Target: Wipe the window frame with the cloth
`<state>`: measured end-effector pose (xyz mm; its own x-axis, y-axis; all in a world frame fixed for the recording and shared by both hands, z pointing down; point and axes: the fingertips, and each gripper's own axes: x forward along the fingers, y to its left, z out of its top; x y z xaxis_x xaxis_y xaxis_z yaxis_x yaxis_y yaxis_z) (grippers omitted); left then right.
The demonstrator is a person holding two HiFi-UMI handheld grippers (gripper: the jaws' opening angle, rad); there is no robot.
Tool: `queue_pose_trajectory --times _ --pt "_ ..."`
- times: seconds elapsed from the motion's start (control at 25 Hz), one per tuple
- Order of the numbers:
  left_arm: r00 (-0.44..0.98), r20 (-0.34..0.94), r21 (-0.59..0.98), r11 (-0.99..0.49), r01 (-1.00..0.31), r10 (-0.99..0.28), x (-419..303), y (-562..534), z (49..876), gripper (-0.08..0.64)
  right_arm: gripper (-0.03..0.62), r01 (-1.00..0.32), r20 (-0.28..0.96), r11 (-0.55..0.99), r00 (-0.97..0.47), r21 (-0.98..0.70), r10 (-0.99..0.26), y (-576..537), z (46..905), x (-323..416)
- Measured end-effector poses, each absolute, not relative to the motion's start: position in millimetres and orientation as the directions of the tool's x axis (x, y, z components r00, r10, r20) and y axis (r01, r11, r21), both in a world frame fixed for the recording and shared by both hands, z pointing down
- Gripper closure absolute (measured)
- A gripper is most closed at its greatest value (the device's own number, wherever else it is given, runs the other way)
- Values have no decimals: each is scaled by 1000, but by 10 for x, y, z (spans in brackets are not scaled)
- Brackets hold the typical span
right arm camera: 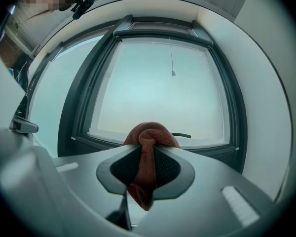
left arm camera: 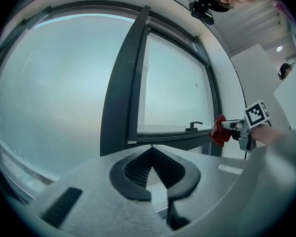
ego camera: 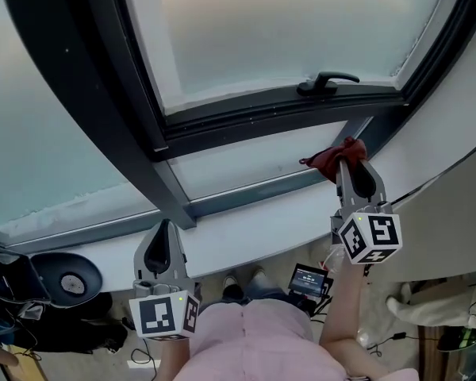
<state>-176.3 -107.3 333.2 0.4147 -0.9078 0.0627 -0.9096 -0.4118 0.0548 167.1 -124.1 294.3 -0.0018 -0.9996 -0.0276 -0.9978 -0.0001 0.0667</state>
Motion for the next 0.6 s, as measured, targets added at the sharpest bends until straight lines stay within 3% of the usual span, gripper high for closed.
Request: queue_pose_trajectory --times 0.32,0.6 --pt "375 70 64 -371 -926 -924 -1553 -1315 3347 563 522 -996 -53 -24 19 86 -998 -1682 2789 2083" --pt "337 49 81 -332 -940 -940 -905 -1545 3269 563 522 -989 -21 92 -96 119 -995 -2254 2816 2407"
